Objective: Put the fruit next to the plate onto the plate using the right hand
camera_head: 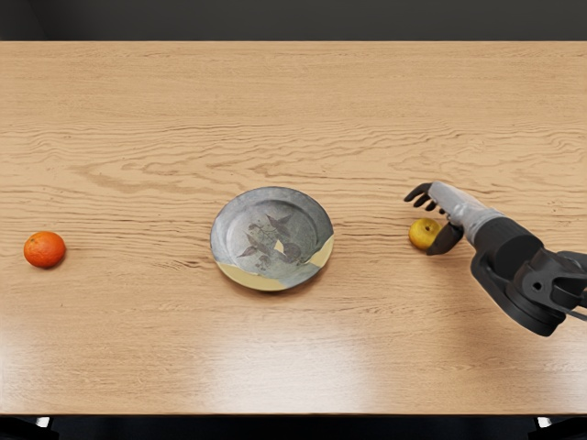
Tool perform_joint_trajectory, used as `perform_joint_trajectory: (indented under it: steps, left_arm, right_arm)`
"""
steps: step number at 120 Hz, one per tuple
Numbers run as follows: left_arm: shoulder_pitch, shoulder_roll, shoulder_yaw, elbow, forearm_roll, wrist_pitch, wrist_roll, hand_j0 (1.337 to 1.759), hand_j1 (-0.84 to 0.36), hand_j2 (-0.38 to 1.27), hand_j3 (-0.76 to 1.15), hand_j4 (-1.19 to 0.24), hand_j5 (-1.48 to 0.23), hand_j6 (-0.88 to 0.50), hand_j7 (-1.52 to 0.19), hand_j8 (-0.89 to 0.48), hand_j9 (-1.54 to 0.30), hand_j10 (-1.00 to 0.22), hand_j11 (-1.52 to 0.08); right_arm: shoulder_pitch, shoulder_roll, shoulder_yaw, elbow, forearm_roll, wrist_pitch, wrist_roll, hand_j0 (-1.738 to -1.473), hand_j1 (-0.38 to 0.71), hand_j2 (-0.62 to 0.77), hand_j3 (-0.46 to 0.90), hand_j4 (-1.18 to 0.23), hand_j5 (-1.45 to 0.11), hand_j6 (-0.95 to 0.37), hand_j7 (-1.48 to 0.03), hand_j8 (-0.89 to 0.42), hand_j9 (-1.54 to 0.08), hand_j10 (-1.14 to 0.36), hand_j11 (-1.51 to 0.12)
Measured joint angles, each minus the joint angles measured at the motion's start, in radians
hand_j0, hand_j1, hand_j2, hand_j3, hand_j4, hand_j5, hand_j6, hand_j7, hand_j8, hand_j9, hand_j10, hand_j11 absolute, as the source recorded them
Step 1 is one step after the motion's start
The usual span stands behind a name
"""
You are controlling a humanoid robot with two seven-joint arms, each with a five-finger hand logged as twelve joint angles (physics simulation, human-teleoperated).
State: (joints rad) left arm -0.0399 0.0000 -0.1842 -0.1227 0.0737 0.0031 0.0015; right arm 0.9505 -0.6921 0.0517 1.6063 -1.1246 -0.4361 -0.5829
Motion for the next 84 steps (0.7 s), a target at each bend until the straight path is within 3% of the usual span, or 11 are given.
perform_joint_trajectory:
  steps: [32,67,84]
  left_arm:
    - [0.001,0.000,0.000,0.000,0.000,0.000,0.000,1.658,0.32,0.00,0.00,-0.02,-0.03,-0.02,-0.03,-0.02,-0.03,-0.02,-0.03]
    - [0.000,0.000,0.000,0.000,0.000,0.000,0.000,1.658,0.32,0.00,0.00,-0.02,-0.03,-0.02,-0.03,-0.02,-0.03,-0.02,-0.03]
    - [0.000,0.000,0.000,0.000,0.000,0.000,0.000,1.658,0.32,0.00,0.00,-0.02,-0.03,-0.02,-0.03,-0.02,-0.03,-0.02,-0.03]
  right_arm:
    - [-0.002,0.027,-0.013,-0.031,0.001,-0.001,0.000,-1.658,0.09,-0.07,0.00,-0.37,-0.48,-0.37,-0.48,-0.37,-0.48,-0.37,-0.48]
    - [-0.002,0.028,-0.016,-0.034,0.000,0.001,0.001,-1.658,0.20,-0.05,0.00,-0.47,-0.61,-0.47,-0.61,-0.47,-0.61,-0.47,-0.61]
    - [-0.002,0.028,-0.016,-0.033,-0.001,0.006,0.001,-1.656,0.22,-0.02,0.00,-0.51,-0.67,-0.48,-0.66,-0.44,-0.67,-0.51,-0.67]
